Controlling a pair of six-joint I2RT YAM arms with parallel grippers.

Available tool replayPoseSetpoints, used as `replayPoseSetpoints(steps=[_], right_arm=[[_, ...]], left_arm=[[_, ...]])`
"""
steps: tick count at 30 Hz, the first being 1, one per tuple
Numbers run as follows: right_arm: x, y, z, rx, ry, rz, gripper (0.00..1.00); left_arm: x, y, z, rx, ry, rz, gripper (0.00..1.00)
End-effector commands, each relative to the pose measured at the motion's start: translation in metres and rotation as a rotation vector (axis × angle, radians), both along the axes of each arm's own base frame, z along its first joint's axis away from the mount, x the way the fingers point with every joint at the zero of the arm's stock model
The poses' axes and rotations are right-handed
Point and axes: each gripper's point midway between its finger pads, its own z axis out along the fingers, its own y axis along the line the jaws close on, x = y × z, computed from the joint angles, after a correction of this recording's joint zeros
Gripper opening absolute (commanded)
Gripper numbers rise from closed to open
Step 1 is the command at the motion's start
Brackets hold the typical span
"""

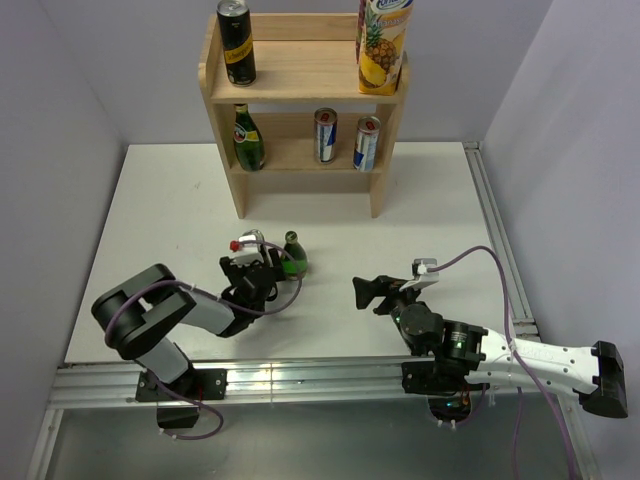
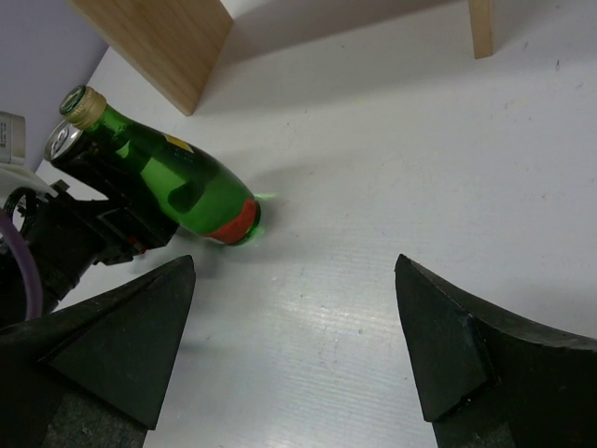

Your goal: Place and organize the beverage onto the shelf

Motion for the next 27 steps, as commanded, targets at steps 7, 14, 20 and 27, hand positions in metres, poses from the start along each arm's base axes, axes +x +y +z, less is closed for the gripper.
replayPoseSetpoints(steps=[7,14,20,27], right_arm=[[0.001,0.001,-0.002,0.022,-0.004,-0.018,0.95],[0.002,0.003,-0.002,0.016,-0.003,-0.016,0.95],[0.001,0.003,-0.002,0.012,-0.002,-0.012,0.95],[0.001,0.001,-0.001,0.017,-0.003,-0.011,0.95]], left_arm=[[0.027,-0.01,0.019,-0.06,-0.105,0.01,0.98],[0.034,-0.012,0.016,-0.038,-0.121,0.007,0.95],[0.039,-0.013,0.015,-0.022,-0.128,0.019,0.86],[0.042,-0.016,0.014,-0.024,-0.115,0.017,0.67]])
